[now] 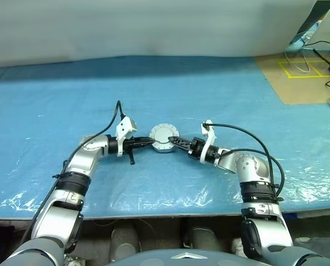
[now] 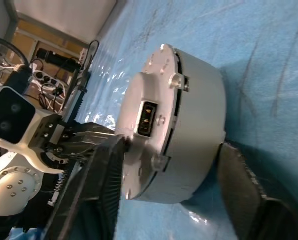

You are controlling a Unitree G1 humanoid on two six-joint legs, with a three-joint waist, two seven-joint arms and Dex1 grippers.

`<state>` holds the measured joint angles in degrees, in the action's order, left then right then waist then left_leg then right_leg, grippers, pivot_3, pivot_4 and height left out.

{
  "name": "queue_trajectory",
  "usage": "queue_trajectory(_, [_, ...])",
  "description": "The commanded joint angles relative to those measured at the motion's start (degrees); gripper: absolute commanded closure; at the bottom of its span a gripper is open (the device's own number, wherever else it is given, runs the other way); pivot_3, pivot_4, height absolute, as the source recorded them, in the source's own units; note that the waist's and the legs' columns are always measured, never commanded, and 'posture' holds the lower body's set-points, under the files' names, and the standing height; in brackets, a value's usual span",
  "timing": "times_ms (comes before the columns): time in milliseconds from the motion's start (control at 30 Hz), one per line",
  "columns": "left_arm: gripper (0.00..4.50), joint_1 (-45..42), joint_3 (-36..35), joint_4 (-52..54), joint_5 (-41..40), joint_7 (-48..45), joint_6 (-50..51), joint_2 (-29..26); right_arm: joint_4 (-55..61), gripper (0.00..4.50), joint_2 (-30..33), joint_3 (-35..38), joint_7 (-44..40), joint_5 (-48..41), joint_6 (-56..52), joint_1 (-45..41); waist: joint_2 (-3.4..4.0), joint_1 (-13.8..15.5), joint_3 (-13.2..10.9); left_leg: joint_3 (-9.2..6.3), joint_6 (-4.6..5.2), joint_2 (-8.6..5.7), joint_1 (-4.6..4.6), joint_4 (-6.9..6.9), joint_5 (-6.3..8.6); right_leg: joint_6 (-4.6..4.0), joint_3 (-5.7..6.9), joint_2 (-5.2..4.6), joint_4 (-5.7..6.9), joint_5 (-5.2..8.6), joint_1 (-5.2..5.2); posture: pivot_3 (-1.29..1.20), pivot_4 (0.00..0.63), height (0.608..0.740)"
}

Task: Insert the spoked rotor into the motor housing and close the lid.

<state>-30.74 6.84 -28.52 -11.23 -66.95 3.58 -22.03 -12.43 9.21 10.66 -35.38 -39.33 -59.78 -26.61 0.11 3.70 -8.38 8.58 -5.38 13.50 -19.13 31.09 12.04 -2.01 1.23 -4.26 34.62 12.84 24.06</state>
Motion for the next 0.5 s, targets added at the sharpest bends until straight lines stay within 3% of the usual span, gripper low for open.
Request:
queue_trajectory(33, [4.50, 0.80, 1.56, -0.78, 1.41, 0.27, 0.92, 0.08, 1.52, 2.79, 0.01, -1.77, -1.22, -0.79, -0.66, -0.16, 0.00, 0.14, 0.00, 0.00, 0.00, 0.00, 0.02, 0.00, 0.00, 0.00, 0.00, 0.00, 0.01, 0.00, -0.01, 0.00, 0.150, 0.740])
queue_trajectory(100, [4.50, 0.81, 1.55, -0.73, 1.42, 0.26, 0.96, 0.07, 2.82, 3.37, 0.20, -2.86, -1.79, -0.90, -1.00, 0.58, 0.00, 0.33, 0.00, 0.00, 0.00, -0.01, -0.04, 0.03, 0.00, 0.00, 0.00, -0.02, 0.01, 0.00, 0.00, 0.00, 0.150, 0.740])
queue_trajectory(133, [4.50, 0.75, 1.54, -0.82, 1.45, 0.27, 0.93, 0.08, 2.94, 3.42, 0.08, -3.32, -1.57, -0.58, -0.95, 0.66, 0.00, 0.33, 0.00, 0.00, 0.00, -0.01, -0.05, 0.05, 0.00, 0.00, 0.00, -0.02, 0.01, 0.00, -0.01, 0.00, 0.150, 0.740])
queue_trajectory(500, [4.50, 0.37, -2.42, 1.85, -1.90, -0.38, 3.16, -2.53, 0.33, 3.42, -2.09, -0.74, 1.98, -0.46, -0.41, -0.25, 0.00, -0.12, 0.00, 0.00, 0.00, 0.02, 0.03, 0.06, 0.00, -0.01, 0.00, 0.00, 0.07, 0.00, 0.00, 0.00, 0.150, 0.740])
